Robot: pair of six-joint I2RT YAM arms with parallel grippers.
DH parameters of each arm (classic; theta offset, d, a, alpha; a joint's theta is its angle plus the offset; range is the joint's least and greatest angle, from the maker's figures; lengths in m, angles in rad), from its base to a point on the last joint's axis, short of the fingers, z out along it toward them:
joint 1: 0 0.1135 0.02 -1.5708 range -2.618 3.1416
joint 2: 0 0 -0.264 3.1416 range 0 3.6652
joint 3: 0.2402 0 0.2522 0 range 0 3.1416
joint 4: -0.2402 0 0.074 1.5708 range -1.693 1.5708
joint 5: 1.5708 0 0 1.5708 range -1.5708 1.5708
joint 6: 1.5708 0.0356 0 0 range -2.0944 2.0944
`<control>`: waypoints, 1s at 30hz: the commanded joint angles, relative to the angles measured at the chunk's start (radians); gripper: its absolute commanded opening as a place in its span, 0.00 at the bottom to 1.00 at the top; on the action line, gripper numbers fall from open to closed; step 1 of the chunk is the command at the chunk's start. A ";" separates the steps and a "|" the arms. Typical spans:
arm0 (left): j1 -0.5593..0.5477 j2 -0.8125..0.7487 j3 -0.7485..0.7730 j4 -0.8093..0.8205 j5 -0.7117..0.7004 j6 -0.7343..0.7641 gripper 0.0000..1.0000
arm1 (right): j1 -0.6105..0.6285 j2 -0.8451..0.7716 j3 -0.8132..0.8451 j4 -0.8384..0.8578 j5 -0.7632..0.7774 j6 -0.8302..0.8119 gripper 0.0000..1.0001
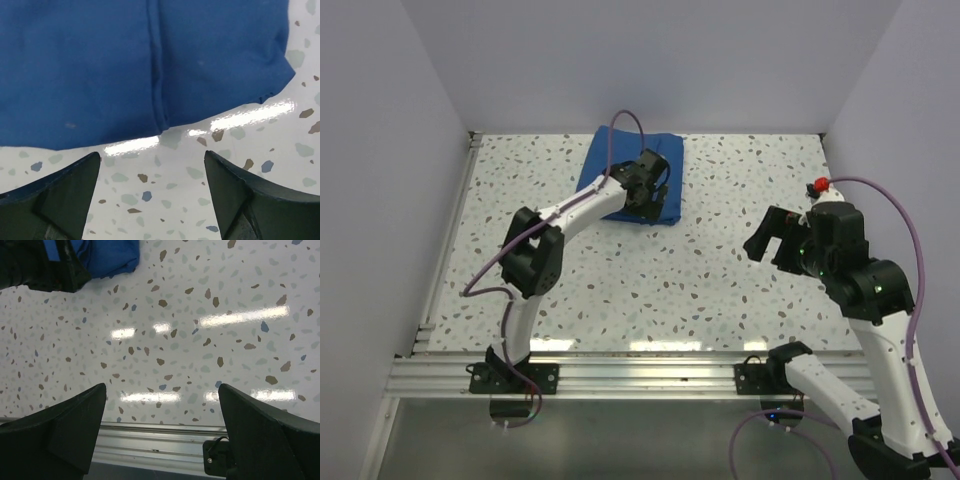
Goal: Open and lay out the surgical kit
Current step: Open the surgical kit at the center of the board.
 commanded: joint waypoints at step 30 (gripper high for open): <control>0.053 0.177 0.319 -0.036 -0.132 0.102 0.11 | 0.003 0.026 -0.103 0.128 0.001 0.098 0.99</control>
